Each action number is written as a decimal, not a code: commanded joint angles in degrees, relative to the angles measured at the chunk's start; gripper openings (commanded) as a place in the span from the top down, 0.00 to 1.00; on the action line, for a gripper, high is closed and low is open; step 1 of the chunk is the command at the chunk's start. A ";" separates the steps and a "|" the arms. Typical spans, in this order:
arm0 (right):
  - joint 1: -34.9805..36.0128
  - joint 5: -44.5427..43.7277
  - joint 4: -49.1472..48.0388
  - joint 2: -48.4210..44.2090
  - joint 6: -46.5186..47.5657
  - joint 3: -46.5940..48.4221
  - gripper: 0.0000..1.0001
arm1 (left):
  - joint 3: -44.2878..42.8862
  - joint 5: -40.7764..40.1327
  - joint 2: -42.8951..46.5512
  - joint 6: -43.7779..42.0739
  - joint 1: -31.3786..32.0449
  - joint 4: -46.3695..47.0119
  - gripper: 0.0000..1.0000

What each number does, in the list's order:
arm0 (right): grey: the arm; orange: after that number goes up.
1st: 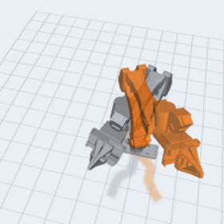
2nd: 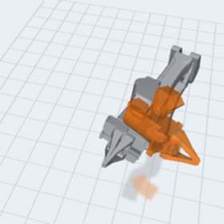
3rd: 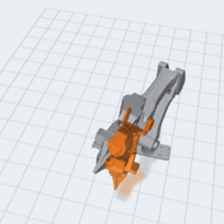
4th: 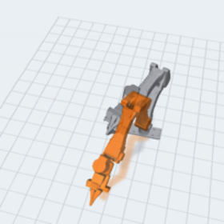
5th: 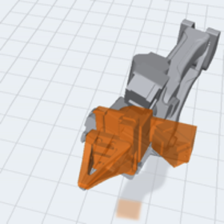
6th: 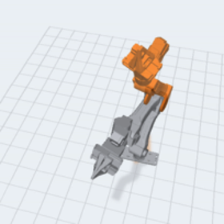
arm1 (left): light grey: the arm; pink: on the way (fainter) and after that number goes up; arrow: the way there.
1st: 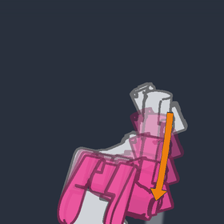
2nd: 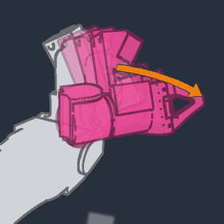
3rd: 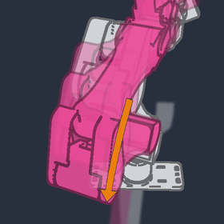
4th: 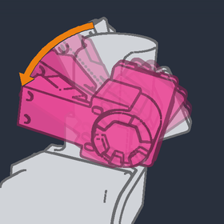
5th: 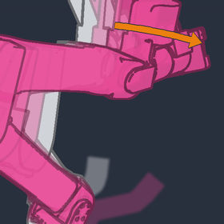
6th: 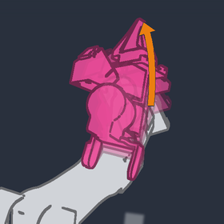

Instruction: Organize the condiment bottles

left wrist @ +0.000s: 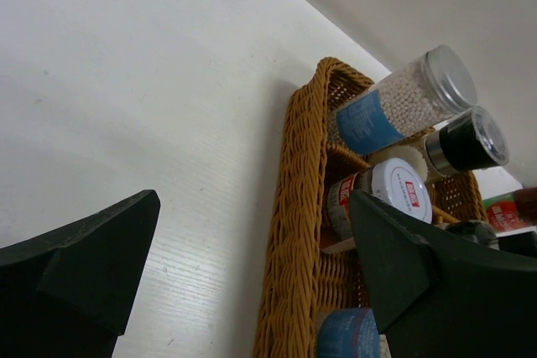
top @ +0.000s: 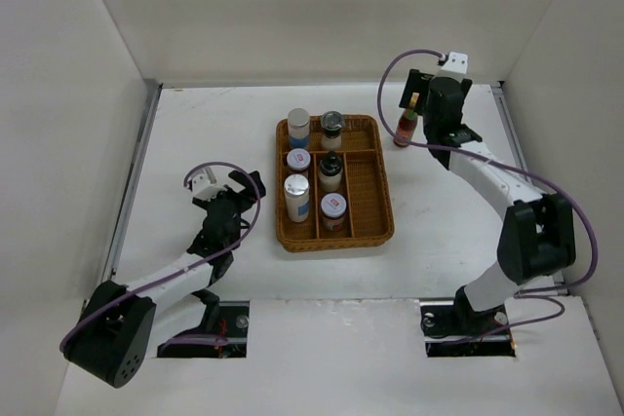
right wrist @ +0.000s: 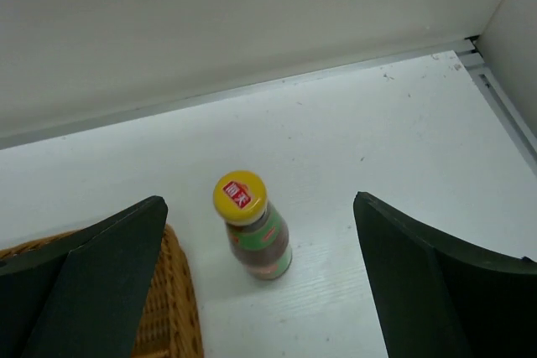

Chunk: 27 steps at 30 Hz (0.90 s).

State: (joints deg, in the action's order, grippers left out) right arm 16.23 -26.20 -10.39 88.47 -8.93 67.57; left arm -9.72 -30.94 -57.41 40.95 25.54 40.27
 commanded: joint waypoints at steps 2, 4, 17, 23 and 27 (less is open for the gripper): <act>-1.25 5.36 0.29 4.25 2.24 5.38 0.00 | -1.10 1.40 -1.74 0.62 -0.10 2.27 0.02; -1.68 5.10 -0.15 6.97 2.16 5.99 0.00 | -1.27 1.58 -1.66 0.62 -0.10 2.27 0.02; -1.77 4.93 -12.89 16.47 4.09 6.00 0.37 | -1.71 1.67 -3.15 0.62 -0.10 2.44 0.02; -1.51 2.91 -14.83 17.62 4.53 6.61 0.53 | -1.80 2.37 -3.67 0.62 -0.01 2.97 0.02; -1.16 2.38 -15.01 14.55 4.80 5.82 0.58 | -1.71 2.64 -3.50 0.62 -0.01 3.15 0.02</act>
State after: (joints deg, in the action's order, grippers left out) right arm 14.61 -22.48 -20.08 106.08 -4.73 72.29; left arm -9.72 -29.23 -61.17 40.97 25.54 40.49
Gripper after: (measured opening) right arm 0.452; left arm 0.981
